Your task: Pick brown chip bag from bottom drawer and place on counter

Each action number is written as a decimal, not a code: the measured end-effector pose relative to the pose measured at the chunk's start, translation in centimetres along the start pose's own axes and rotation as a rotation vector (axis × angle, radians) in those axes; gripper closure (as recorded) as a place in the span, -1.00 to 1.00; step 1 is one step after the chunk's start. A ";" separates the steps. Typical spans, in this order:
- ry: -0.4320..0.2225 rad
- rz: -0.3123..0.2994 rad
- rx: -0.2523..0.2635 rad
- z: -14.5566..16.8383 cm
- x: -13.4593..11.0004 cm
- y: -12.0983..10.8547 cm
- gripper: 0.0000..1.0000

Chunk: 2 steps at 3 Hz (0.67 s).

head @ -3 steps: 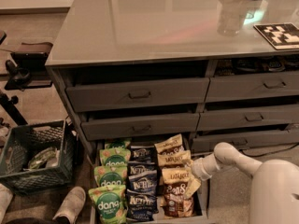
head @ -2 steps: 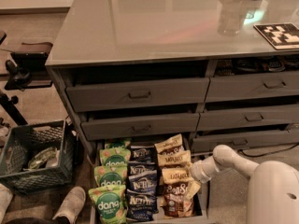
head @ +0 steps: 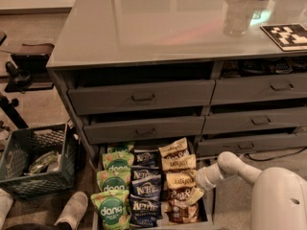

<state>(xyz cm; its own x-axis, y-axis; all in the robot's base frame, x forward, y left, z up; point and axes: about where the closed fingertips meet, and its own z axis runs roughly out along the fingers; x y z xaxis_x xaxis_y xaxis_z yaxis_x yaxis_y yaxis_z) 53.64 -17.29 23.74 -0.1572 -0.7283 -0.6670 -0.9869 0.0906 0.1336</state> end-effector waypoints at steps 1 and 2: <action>0.000 0.000 0.000 0.0 0.0 0.0 -0.18; 0.000 0.000 0.000 0.0 0.0 0.0 0.28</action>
Offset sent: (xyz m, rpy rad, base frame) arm 0.0000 0.0000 0.0000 0.0000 0.0000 0.0000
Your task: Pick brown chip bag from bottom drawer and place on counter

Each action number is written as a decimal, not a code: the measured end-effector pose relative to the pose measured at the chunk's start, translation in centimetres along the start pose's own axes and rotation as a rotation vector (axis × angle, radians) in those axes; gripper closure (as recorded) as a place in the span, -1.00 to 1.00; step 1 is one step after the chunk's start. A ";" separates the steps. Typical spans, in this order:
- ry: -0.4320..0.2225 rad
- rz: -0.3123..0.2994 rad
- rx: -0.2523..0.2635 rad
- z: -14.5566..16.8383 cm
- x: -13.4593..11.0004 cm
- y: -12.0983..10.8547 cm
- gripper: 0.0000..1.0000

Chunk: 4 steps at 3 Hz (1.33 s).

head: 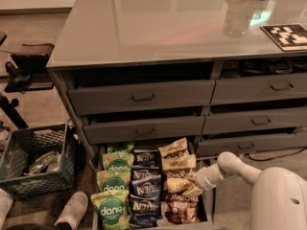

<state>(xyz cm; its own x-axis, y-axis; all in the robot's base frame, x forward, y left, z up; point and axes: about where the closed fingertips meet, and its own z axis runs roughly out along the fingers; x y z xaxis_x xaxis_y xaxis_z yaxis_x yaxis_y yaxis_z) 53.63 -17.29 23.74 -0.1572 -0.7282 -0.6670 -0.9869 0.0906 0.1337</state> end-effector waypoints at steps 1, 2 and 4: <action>0.000 0.000 0.000 0.0 0.0 0.0 0.74; 0.000 0.000 0.000 0.0 0.0 0.0 1.00; -0.009 0.023 -0.008 -0.7 -0.5 1.7 1.00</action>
Offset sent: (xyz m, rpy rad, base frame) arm 0.0000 0.0000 0.0000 0.0000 0.0000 0.0000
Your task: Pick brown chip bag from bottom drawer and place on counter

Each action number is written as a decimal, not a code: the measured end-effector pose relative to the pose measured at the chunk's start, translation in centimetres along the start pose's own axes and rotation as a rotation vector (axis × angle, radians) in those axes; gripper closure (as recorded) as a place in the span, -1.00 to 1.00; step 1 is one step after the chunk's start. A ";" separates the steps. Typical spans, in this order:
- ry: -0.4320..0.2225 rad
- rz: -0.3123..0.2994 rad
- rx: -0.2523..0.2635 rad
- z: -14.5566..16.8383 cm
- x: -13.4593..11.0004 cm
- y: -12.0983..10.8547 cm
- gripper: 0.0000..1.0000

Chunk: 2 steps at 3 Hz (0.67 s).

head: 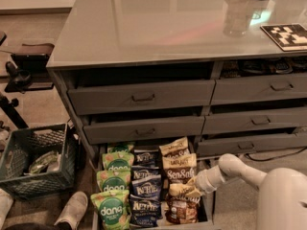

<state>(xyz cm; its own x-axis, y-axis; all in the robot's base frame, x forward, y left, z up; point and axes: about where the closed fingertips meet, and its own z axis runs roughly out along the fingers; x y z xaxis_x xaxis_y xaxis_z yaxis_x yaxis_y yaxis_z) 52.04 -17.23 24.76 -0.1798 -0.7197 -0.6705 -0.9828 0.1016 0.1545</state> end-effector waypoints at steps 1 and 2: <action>-0.024 0.034 0.037 -3.4 -1.8 1.9 1.00; -0.054 0.030 0.071 -9.0 -5.0 3.2 1.00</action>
Offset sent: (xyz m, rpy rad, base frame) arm -0.0185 -0.0470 0.1894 0.0578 -0.0853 -0.1124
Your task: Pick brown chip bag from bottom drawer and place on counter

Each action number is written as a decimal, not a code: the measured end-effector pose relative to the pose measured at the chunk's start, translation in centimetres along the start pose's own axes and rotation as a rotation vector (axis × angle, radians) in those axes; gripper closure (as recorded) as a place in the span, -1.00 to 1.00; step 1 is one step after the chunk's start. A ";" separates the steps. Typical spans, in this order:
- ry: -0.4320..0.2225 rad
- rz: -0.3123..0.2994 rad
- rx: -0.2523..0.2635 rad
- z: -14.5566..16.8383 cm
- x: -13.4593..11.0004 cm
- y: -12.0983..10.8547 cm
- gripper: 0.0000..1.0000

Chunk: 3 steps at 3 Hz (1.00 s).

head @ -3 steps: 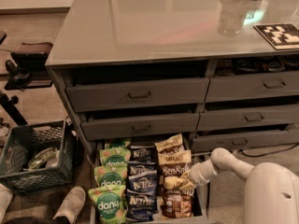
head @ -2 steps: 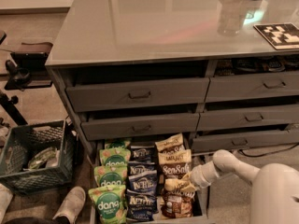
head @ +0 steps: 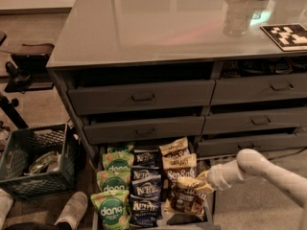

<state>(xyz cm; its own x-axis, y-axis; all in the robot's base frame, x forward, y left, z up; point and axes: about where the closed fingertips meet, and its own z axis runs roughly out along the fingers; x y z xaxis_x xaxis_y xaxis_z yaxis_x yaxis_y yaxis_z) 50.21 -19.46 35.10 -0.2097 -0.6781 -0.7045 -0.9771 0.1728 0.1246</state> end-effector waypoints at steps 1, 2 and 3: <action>-0.031 -0.016 0.019 -5.6 -3.3 0.4 1.00; -0.068 -0.034 0.048 -10.2 -5.8 0.1 1.00; -0.102 -0.059 0.072 -13.5 -8.2 -0.3 1.00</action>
Offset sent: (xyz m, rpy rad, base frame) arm 0.0173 -0.0590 0.1746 0.0832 -0.1212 -0.0409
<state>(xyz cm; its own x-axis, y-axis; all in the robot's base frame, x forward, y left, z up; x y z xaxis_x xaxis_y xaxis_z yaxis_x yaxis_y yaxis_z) 51.68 -23.58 50.33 -0.1431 -0.6129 -0.7771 -0.9817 0.1878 0.0326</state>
